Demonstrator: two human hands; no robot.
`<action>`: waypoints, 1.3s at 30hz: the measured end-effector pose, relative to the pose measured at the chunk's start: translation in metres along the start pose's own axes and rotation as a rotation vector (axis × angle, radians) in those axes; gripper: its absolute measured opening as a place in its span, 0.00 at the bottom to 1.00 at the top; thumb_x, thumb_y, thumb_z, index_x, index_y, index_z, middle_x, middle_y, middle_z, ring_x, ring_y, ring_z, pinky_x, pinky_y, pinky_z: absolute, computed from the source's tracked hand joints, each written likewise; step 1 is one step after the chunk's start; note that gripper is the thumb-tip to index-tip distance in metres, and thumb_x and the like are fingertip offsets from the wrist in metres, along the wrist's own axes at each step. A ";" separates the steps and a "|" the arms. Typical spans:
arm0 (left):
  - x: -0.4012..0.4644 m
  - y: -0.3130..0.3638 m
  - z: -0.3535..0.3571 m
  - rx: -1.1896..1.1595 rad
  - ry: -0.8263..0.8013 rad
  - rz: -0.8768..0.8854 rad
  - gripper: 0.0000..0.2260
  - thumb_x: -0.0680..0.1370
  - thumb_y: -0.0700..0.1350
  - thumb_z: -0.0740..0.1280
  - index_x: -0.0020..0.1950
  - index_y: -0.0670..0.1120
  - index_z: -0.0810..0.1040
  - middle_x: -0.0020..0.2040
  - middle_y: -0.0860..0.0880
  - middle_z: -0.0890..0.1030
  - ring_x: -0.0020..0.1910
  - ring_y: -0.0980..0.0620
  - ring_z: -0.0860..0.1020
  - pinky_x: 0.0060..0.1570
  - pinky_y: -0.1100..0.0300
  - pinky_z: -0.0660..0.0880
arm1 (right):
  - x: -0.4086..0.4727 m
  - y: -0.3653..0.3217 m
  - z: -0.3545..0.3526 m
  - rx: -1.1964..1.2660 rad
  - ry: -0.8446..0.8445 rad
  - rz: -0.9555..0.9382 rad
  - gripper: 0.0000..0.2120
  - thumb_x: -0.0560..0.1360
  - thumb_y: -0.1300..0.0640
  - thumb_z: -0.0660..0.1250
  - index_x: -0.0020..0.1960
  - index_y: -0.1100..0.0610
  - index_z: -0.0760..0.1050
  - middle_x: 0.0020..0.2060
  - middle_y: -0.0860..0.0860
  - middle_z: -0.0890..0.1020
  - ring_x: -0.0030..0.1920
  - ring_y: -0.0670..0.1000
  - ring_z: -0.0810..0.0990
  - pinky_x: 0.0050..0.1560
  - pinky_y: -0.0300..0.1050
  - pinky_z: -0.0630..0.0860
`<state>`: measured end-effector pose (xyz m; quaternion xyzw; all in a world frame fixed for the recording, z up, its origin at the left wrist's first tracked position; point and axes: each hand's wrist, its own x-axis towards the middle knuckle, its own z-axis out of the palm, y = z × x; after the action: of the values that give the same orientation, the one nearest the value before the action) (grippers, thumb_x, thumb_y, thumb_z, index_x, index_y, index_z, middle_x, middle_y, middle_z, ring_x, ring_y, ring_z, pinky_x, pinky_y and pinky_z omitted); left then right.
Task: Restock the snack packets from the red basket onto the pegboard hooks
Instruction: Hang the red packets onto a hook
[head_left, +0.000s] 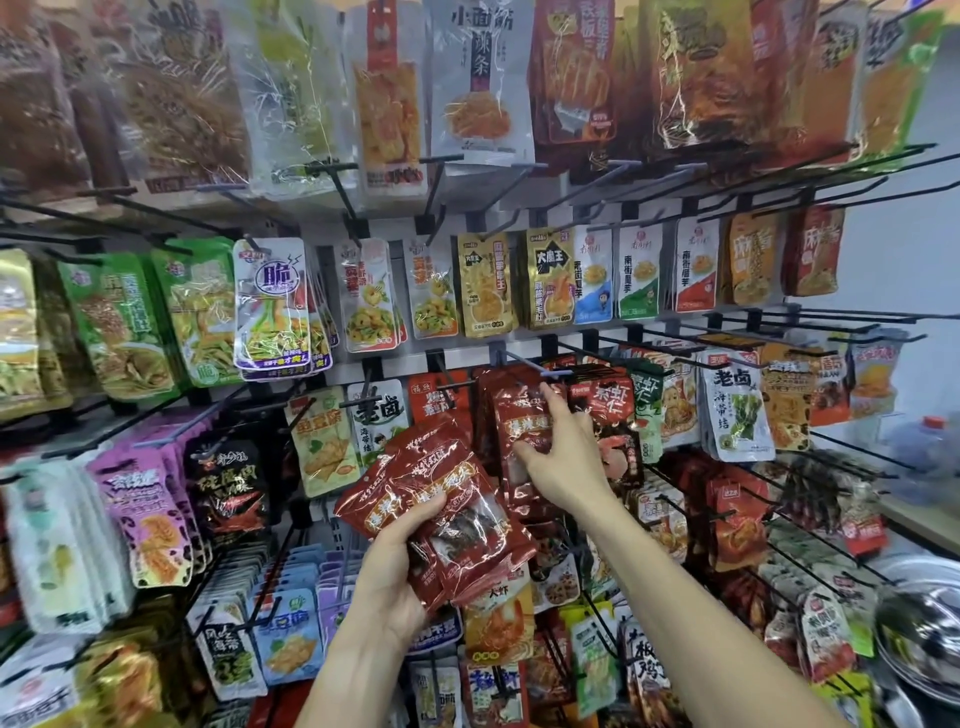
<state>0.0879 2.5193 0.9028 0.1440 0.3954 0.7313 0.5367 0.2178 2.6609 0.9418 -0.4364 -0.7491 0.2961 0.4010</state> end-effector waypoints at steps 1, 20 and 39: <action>0.000 0.001 -0.001 -0.006 0.003 0.005 0.20 0.75 0.39 0.74 0.66 0.37 0.78 0.60 0.32 0.84 0.56 0.32 0.85 0.51 0.34 0.83 | 0.010 -0.002 0.006 -0.038 -0.002 0.011 0.38 0.81 0.55 0.69 0.84 0.44 0.52 0.70 0.56 0.67 0.62 0.56 0.77 0.64 0.51 0.72; -0.008 -0.012 -0.003 -0.011 -0.098 -0.037 0.18 0.75 0.40 0.74 0.62 0.33 0.84 0.62 0.29 0.82 0.52 0.33 0.85 0.58 0.36 0.80 | -0.071 -0.021 -0.001 0.129 -0.141 -0.029 0.26 0.64 0.44 0.84 0.57 0.48 0.79 0.47 0.46 0.81 0.41 0.44 0.80 0.43 0.40 0.79; -0.004 -0.011 -0.013 -0.017 -0.004 -0.077 0.19 0.70 0.37 0.75 0.59 0.32 0.81 0.52 0.32 0.85 0.37 0.37 0.87 0.33 0.48 0.85 | -0.047 -0.008 -0.005 0.474 0.253 -0.018 0.21 0.79 0.63 0.67 0.58 0.36 0.71 0.58 0.34 0.76 0.65 0.48 0.74 0.70 0.65 0.70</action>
<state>0.0884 2.5114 0.8875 0.1255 0.3935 0.7131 0.5665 0.2324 2.6162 0.9346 -0.3574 -0.6066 0.4028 0.5848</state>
